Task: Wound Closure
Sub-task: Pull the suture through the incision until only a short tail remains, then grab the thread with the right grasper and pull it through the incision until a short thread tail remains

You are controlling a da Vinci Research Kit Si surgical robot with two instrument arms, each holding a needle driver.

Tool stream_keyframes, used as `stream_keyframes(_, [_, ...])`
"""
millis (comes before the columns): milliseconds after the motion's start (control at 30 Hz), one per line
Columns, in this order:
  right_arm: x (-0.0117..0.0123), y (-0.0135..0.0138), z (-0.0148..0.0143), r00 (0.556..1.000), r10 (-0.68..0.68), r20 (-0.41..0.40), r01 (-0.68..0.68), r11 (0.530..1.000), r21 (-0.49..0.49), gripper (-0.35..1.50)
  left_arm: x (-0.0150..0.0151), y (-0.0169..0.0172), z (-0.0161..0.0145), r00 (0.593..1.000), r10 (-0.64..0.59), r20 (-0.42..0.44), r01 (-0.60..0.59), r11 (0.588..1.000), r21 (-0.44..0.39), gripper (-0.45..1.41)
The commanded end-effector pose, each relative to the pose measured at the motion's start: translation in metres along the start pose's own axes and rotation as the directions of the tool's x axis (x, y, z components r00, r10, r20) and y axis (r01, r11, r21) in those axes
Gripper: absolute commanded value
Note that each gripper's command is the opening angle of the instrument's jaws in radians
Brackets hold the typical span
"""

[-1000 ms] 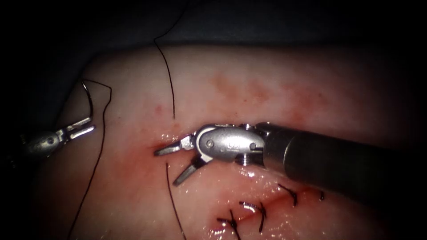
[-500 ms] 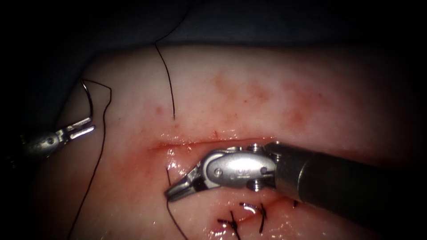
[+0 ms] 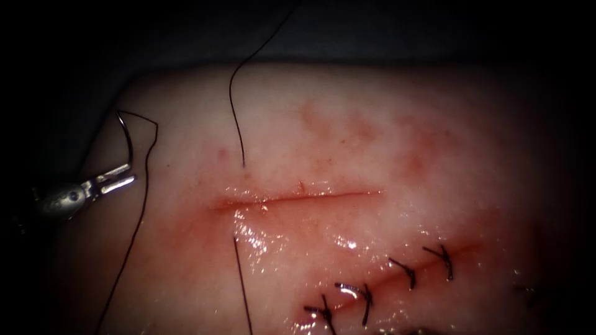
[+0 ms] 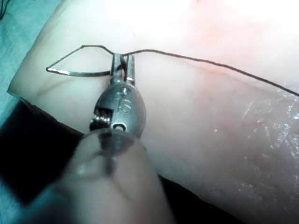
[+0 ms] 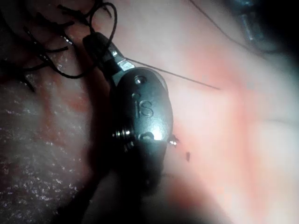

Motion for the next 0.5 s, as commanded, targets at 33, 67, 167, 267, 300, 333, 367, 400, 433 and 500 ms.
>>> stream_keyframes(33, [-0.0012,0.0030,-0.0002,1.000,0.014,-0.014,-0.015,0.999,-0.048,0.19,-0.0002,-0.0001,0.0008,1.000,0.002,-0.003,-0.002,1.000,0.000,-0.45])
stream_keyframes(67, [-0.0015,0.0038,-0.0006,0.999,0.023,-0.021,-0.025,0.997,-0.069,0.54,-0.0002,-0.0001,0.0008,1.000,0.002,-0.003,-0.002,1.000,0.000,-0.45])
stream_keyframes(167, [-0.0029,0.0069,-0.0023,1.000,-0.015,-0.028,0.011,0.994,-0.110,1.04,-0.0002,0.0001,0.0008,1.000,0.009,-0.003,-0.009,1.000,0.001,-0.45])
stream_keyframes(267, [-0.0051,0.0112,-0.0046,0.997,-0.080,-0.023,0.075,0.984,-0.160,1.14,-0.0003,0.0002,0.0007,1.000,0.011,-0.004,-0.011,1.000,0.002,-0.45])
stream_keyframes(300, [-0.0065,0.0135,-0.0057,0.995,-0.095,-0.020,0.090,0.979,-0.183,1.16,-0.0003,0.0002,0.0007,1.000,0.011,-0.004,-0.011,1.000,0.002,-0.45])
stream_keyframes(333, [-0.0072,0.0145,-0.0061,0.995,-0.102,-0.017,0.097,0.976,-0.193,1.21,-0.0003,0.0002,0.0007,1.000,0.011,-0.004,-0.011,1.000,0.001,-0.45])
stream_keyframes(367, [-0.0078,0.0153,-0.0064,0.994,-0.105,-0.013,0.100,0.974,-0.202,1.25,-0.0003,0.0002,0.0007,1.000,0.011,-0.004,-0.011,1.000,0.001,-0.45])
stream_keyframes(400, [-0.0086,0.0162,-0.0067,0.994,-0.105,-0.008,0.101,0.972,-0.213,1.30,-0.0003,0.0002,0.0006,1.000,0.011,-0.004,-0.011,1.000,0.001,-0.45])
stream_keyframes(433, [-0.0092,0.0167,-0.0069,0.994,-0.110,-0.003,0.107,0.970,-0.220,1.31,-0.0003,0.0002,0.0006,1.000,0.011,-0.005,-0.011,1.000,0.001,-0.45])
stream_keyframes(500, [-0.0111,0.0179,-0.0071,0.994,-0.107,0.010,0.106,0.966,-0.235,1.33,-0.0004,0.0001,0.0005,1.000,0.012,-0.005,-0.012,1.000,0.000,-0.45])
